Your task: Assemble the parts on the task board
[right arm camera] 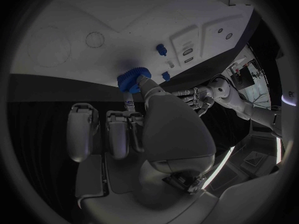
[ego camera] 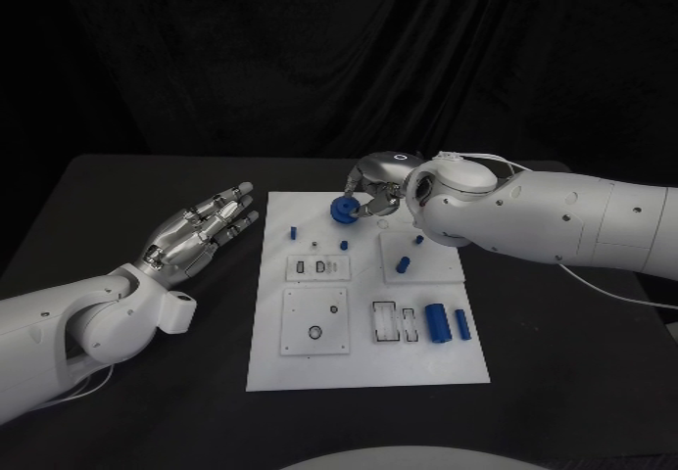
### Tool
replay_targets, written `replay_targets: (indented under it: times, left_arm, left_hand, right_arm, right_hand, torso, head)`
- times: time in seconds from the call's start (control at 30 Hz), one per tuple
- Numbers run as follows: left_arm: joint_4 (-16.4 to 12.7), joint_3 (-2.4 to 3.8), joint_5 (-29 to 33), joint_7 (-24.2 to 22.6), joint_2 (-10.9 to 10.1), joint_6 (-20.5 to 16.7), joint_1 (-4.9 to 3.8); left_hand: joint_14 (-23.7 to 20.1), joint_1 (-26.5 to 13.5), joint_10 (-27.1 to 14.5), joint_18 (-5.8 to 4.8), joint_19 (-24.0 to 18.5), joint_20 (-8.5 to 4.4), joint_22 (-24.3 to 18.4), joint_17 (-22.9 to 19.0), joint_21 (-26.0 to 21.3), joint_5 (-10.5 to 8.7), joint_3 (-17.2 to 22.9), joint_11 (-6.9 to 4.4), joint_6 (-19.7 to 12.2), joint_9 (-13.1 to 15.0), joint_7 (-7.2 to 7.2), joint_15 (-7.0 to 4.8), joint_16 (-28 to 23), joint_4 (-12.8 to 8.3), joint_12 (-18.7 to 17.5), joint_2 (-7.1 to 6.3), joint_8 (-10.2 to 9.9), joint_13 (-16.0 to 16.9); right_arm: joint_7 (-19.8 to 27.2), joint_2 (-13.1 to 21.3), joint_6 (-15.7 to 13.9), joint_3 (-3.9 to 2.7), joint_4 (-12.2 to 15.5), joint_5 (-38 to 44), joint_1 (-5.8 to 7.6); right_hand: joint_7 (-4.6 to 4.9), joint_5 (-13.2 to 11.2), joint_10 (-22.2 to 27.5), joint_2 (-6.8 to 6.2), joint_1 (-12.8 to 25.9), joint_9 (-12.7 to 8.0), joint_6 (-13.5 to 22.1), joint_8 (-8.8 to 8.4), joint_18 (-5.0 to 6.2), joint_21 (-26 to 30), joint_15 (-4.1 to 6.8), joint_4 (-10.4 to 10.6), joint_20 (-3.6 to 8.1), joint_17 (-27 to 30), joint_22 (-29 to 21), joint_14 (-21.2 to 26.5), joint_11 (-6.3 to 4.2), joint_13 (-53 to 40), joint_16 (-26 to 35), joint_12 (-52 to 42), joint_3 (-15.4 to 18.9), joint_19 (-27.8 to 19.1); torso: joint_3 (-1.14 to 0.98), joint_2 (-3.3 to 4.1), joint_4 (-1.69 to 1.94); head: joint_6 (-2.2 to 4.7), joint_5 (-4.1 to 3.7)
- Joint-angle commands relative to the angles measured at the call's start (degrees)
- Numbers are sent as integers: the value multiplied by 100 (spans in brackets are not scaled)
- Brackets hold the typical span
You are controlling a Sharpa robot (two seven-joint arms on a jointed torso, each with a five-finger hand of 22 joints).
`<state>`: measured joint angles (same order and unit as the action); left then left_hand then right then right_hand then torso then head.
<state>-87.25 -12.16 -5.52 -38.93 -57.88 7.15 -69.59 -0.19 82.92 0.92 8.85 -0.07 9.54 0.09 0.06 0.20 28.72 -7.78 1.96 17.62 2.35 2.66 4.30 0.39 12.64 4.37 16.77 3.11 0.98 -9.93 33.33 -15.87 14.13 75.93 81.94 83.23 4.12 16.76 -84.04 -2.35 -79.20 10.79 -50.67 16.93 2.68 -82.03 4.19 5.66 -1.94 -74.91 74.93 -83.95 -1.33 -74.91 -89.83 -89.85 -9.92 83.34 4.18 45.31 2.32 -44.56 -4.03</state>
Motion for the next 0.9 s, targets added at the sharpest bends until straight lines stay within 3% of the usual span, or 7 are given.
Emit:
replay_targets:
  times: [0.03, 0.23, 0.3, 0.37, 0.43, 0.6, 0.9]
  left_arm:
    - [-10, 5, -1, -854, 15, 66, 7]
    - [-3, 5, -1, -835, 20, 70, 7]
    - [7, 5, -1, -830, 23, 72, 7]
    - [23, 5, -1, -823, 29, 75, 7]
    - [33, 5, -1, -817, 33, 78, 7]
    - [56, 5, -1, -805, 41, 88, 7]
    - [91, 5, -1, -794, 55, 101, 7]
  left_hand:
    - [19, 0, -4, 54, 7, 47, -9, -6, -20, -2, 32, 36, -12, -2, 9, 40, -39, 12, -10, -33, -11, -7]
    - [19, -6, -2, 53, 7, 48, -9, -6, -20, -3, 35, 47, -2, 0, 17, 38, -39, 9, -2, -39, -9, -5]
    - [19, -6, -2, 53, 7, 48, -9, -6, -20, -3, 35, 47, -2, 0, 17, 38, -39, 9, -2, -39, -9, -5]
    - [19, -7, -3, 54, 7, 49, -9, -6, -20, -3, 36, 48, -12, -1, 20, 38, -39, 8, -8, -40, -10, -6]
    - [19, -7, -3, 54, 7, 49, -9, -6, -20, -3, 36, 48, -12, -1, 20, 38, -39, 8, -8, -40, -10, -6]
    - [19, -7, -3, 54, 7, 49, -9, -6, -20, -3, 36, 48, -12, -1, 20, 38, -39, 8, -8, -40, -10, -6]
    - [19, -12, -6, 54, 7, 50, -9, -6, -20, -2, 41, 45, -28, -3, 25, 41, -39, 6, -17, -42, -14, -8]
  right_arm:
    - [35, -87, 257, -3, -98, 37, -39]
    - [66, -201, 282, -4, -191, 37, -63]
    - [80, -227, 262, -4, -209, 37, -66]
    - [97, -253, 251, -4, -228, 37, -69]
    - [106, -267, 255, -5, -239, 37, -70]
    - [112, -281, 273, -5, -255, 37, -71]
    - [143, -299, 259, -5, -264, 37, -72]
  right_hand:
    - [-57, -31, -596, 18, 4, 1002, -29, 303, -4, 1, 23, 9, -6, -1509, 836, -605, 8, -1509, -17, -15, 11, 10]
    - [-41, -66, -596, 16, 8, 995, 14, 260, -2, 12, 11, 14, -16, -1509, 831, -605, 22, -1509, -17, -15, 6, 4]
    - [-30, -104, -596, 9, 13, 963, 117, 158, 3, 30, -4, 25, -32, -1509, 824, -605, 39, -1509, -17, -15, -4, -7]
    - [-20, -149, -596, -9, 20, 905, 244, -5, 12, 65, -16, 43, -48, -1509, 806, -605, 51, -1509, -17, -15, -21, -31]
    - [-30, -225, -596, -38, 24, 772, 521, -325, 31, 136, -21, 73, -61, -1509, 767, -605, 50, -1509, -17, -15, -57, -81]
    - [-145, -331, -596, -91, 18, 440, 1087, -914, 73, 301, 29, 97, -19, -1509, 685, -605, -31, -1509, -17, -15, -85, -189]
    - [-200, -384, -511, -91, 15, 204, 1500, -1143, 91, 387, 59, 100, 10, -1509, 648, -605, -70, -1449, -17, 32, -81, -240]
  torso:
    - [-2, 6, 5]
    - [0, -2, 1]
    - [1, -2, -3]
    - [-3, 0, -3]
    - [-5, -1, -3]
    - [-4, -2, -5]
    - [-4, -4, -6]
  head:
    - [-12, 8]
    - [-33, 18]
    - [-37, 20]
    - [-44, 16]
    - [-47, 13]
    - [-50, 14]
    - [-59, 16]
